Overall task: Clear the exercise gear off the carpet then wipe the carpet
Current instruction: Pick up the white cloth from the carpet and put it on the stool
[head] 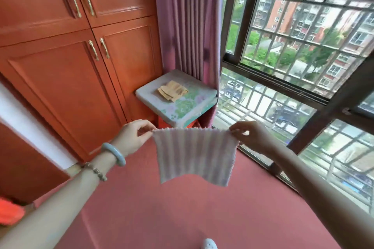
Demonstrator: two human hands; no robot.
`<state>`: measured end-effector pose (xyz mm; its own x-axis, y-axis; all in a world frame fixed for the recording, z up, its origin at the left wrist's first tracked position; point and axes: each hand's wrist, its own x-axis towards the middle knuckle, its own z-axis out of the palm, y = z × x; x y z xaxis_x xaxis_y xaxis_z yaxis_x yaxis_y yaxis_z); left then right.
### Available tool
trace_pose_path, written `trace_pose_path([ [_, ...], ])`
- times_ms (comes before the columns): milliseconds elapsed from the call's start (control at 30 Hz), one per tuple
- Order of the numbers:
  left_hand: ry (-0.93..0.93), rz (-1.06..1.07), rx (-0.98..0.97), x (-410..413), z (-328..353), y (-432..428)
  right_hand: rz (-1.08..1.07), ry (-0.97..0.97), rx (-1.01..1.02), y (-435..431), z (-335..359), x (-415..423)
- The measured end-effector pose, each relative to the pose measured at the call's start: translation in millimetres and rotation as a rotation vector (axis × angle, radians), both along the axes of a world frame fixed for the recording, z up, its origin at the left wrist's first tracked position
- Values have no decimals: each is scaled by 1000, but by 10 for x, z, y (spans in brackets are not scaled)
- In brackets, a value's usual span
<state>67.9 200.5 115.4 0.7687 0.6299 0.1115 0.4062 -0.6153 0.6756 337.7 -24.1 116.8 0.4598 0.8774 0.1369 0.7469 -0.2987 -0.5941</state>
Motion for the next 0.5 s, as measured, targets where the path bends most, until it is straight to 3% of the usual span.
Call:
trace_pose_path([
  [500, -125, -220, -23, 3006, 154, 522, -212, 1, 81, -157, 180, 2342],
])
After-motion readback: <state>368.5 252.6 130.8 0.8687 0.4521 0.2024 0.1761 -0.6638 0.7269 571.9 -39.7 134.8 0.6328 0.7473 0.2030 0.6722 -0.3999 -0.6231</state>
